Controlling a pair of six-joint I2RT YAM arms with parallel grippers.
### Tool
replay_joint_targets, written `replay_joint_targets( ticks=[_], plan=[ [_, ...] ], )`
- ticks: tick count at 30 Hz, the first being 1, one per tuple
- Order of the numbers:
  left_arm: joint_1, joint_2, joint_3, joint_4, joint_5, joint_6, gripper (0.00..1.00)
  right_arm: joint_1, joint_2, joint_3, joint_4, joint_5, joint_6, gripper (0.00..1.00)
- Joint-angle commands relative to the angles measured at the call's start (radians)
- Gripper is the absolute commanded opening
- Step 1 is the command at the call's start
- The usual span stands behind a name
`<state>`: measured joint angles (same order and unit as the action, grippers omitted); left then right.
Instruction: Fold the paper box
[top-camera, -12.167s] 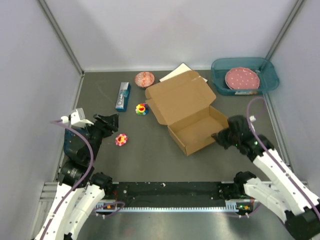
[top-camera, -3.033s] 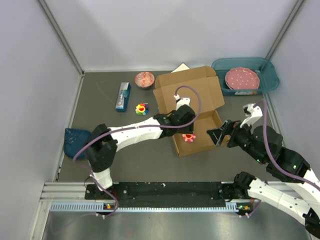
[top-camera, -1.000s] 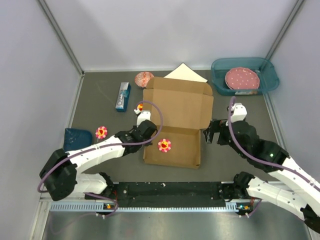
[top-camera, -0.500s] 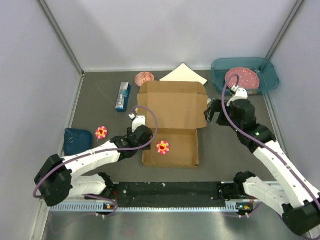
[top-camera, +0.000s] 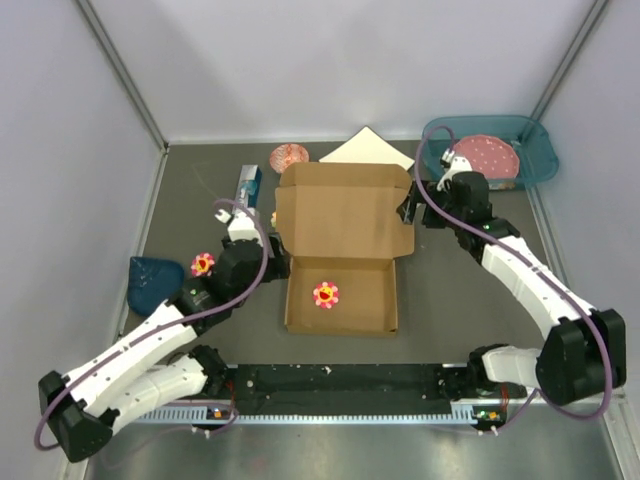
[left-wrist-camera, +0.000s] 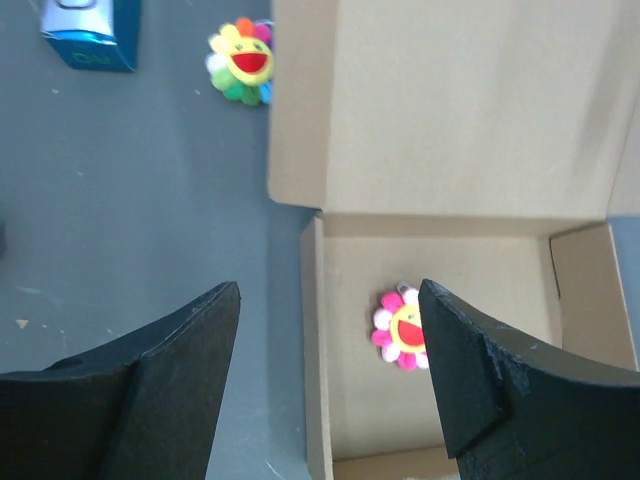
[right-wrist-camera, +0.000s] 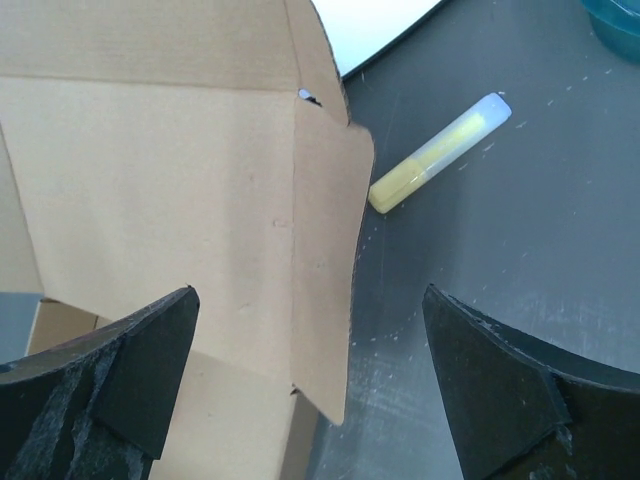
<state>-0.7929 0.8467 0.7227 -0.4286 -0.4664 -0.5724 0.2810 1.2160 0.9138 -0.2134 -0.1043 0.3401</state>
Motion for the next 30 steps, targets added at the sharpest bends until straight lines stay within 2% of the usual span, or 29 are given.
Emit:
replay_joint_targets(
  ticks=[1, 2, 5, 11, 14, 17, 18, 21, 25, 30],
  plan=[
    [0.128, -0.050, 0.012, -0.024, 0.084, -0.001, 0.78, -0.017, 0.081, 0.086, 0.095, -0.043, -0.036, 0.93],
    [0.206, -0.060, 0.009, -0.025, 0.116, -0.010, 0.78, -0.017, 0.094, 0.089, 0.104, -0.047, -0.039, 0.93],
    [0.315, -0.095, -0.012, -0.021, 0.196, -0.020, 0.78, -0.017, 0.145, 0.097, 0.115, -0.066, -0.050, 0.89],
    [0.471, -0.032, -0.026, 0.048, 0.353, -0.043, 0.79, -0.017, 0.214, 0.070, 0.172, -0.063, -0.039, 0.81],
    [0.535, 0.038, -0.028, 0.119, 0.449, -0.046, 0.80, -0.017, 0.217, 0.046, 0.206, -0.058, -0.044, 0.71],
    [0.587, 0.089, -0.029, 0.200, 0.547, -0.053, 0.80, -0.019, 0.214, 0.028, 0.252, -0.071, -0.039, 0.54],
    [0.595, 0.100, -0.028, 0.215, 0.558, -0.055, 0.80, -0.017, 0.217, 0.028, 0.255, -0.075, -0.036, 0.45],
    [0.616, 0.127, -0.020, 0.258, 0.595, -0.052, 0.81, -0.017, 0.224, 0.020, 0.261, -0.084, -0.039, 0.35],
    [0.644, 0.141, -0.031, 0.341, 0.653, -0.049, 0.82, -0.017, 0.217, -0.010, 0.285, -0.090, -0.033, 0.26],
    [0.693, 0.121, -0.141, 0.595, 0.729, -0.116, 0.83, -0.017, 0.206, -0.047, 0.315, -0.103, -0.029, 0.13]
  ],
)
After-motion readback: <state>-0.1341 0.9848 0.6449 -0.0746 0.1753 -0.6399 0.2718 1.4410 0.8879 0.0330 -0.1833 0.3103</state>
